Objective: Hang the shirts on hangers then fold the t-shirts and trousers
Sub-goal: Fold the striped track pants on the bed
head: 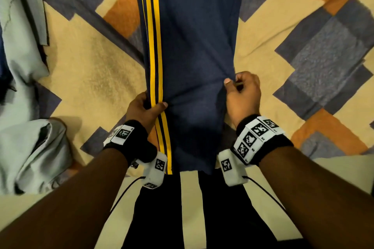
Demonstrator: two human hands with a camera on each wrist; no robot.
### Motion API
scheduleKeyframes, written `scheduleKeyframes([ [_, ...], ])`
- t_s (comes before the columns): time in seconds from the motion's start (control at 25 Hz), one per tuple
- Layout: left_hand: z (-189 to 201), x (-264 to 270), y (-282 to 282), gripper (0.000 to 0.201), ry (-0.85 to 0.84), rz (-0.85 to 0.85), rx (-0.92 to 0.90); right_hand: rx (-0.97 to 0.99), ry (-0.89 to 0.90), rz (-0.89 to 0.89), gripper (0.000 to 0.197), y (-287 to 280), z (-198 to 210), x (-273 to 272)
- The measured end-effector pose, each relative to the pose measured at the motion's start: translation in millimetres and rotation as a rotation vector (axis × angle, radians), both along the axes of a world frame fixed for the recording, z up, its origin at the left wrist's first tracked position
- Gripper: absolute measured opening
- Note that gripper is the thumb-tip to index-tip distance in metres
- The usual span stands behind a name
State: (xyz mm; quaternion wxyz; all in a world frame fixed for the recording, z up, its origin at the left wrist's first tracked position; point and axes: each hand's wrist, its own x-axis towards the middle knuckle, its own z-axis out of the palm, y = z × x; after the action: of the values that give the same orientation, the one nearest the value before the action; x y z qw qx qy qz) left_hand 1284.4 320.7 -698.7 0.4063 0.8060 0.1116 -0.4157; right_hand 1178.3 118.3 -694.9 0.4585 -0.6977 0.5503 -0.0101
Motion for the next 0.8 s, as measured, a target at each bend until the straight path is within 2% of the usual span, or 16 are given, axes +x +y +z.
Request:
scheduleKeyframes([
  [0.08,-1,-5,5,0.039,0.070,0.041,-0.059,0.203,-0.034,-0.032,0.018,11,3,-9],
  [0.16,0,-18,14,0.044,0.158,-0.034,-0.080,0.446,0.042,0.034,0.021,27,0,-27],
  [0.2,2,-27,20,0.042,0.183,-0.101,-0.055,0.481,0.079,0.086,0.024,35,1,-35],
  [0.28,2,-45,35,0.038,0.216,-0.139,-0.029,0.480,0.096,0.087,0.023,47,5,-49],
  [0.4,5,-61,49,0.037,0.257,-0.058,-0.055,0.516,0.068,0.011,0.028,51,13,-67],
  [0.52,6,-68,57,0.063,0.313,-0.089,-0.071,0.506,0.129,0.075,0.029,58,10,-80],
  [0.56,7,-71,59,0.063,0.312,-0.141,-0.083,0.476,0.124,0.059,0.031,65,9,-79],
  [0.64,11,-76,61,0.049,0.290,-0.195,-0.111,0.383,0.089,0.028,0.049,79,6,-78],
  [0.72,18,-79,60,0.036,0.312,-0.138,-0.184,0.327,0.092,0.043,0.071,92,8,-79],
  [0.76,22,-80,60,0.032,0.335,-0.092,-0.213,0.358,0.096,0.034,0.071,96,11,-81],
  [0.8,24,-82,62,0.030,0.350,-0.061,-0.227,0.413,0.108,0.032,0.061,98,14,-86],
])
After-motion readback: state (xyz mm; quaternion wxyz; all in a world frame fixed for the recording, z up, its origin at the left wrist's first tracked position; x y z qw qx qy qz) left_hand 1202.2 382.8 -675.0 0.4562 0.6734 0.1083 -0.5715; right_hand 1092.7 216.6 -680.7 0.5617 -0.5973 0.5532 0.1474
